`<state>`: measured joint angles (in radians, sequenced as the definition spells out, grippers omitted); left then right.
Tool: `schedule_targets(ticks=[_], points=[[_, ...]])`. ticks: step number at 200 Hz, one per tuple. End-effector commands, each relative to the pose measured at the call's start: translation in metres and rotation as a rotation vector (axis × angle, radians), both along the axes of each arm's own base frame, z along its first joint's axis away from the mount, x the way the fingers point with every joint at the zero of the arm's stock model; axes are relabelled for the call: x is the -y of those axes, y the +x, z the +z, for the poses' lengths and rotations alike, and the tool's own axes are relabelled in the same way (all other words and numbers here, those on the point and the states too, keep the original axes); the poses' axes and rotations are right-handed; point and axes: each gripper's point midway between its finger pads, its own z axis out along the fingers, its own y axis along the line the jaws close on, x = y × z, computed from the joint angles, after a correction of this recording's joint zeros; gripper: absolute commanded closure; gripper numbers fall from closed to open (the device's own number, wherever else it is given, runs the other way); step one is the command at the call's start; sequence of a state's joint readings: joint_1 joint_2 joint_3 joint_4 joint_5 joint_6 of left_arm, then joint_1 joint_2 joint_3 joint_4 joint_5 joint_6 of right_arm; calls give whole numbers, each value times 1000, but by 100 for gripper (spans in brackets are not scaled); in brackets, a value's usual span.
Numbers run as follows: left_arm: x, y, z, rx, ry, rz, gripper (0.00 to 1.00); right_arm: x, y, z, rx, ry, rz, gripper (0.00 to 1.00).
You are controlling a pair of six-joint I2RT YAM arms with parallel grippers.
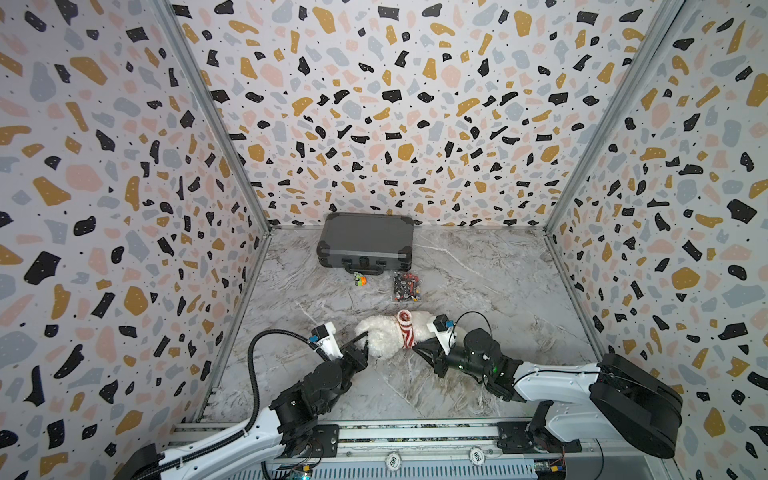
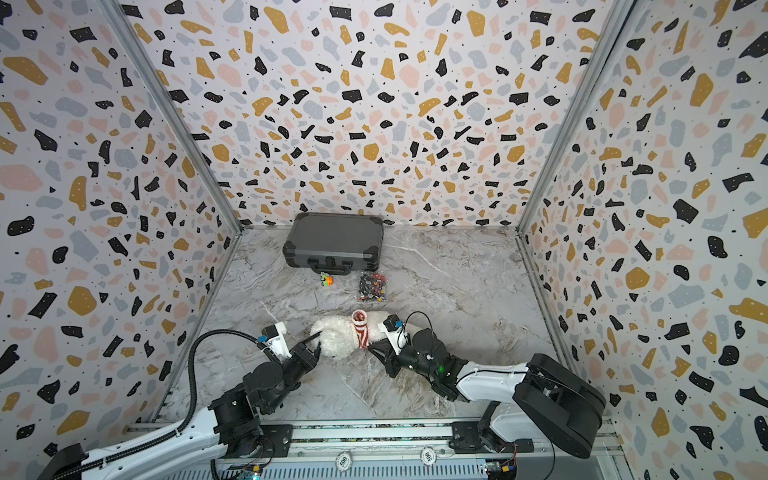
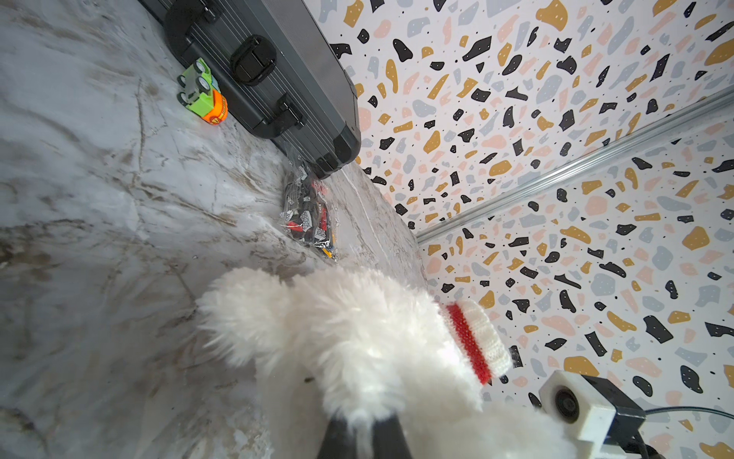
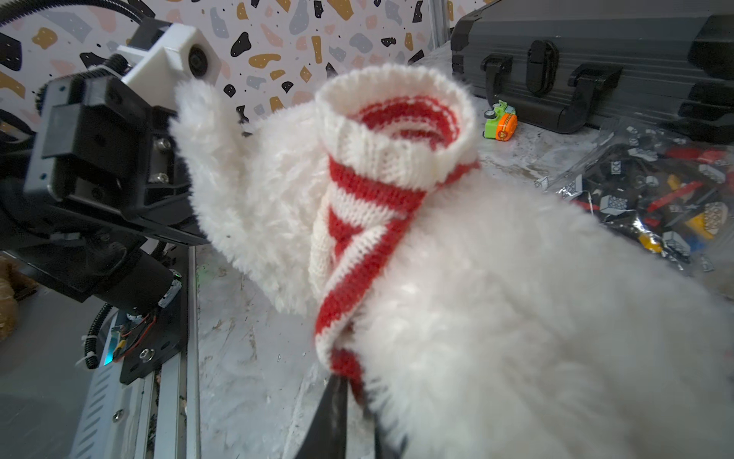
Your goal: Dress the teddy bear
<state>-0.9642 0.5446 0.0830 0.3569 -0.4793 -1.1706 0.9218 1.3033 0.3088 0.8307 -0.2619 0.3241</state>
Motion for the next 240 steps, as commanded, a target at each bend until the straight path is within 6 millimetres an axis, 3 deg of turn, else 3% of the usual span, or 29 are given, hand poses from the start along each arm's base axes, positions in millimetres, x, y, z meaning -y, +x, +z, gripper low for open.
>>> schedule_targets(ticks=[1,33,64,183,240], points=[[0,3,17,36,-17,10,100,-2,6,15,2,50,-17,82],[0,2,16,38,-22,5,100,6,8,22,-15,88,-58,81],[0,2,14,37,-15,2,100,15,16,26,-21,102,-110,87],[5,3,15,37,-28,-13,100,-6,22,19,-35,71,-73,84],[1,2,14,41,-28,0,100,3,24,28,10,55,-121,98]])
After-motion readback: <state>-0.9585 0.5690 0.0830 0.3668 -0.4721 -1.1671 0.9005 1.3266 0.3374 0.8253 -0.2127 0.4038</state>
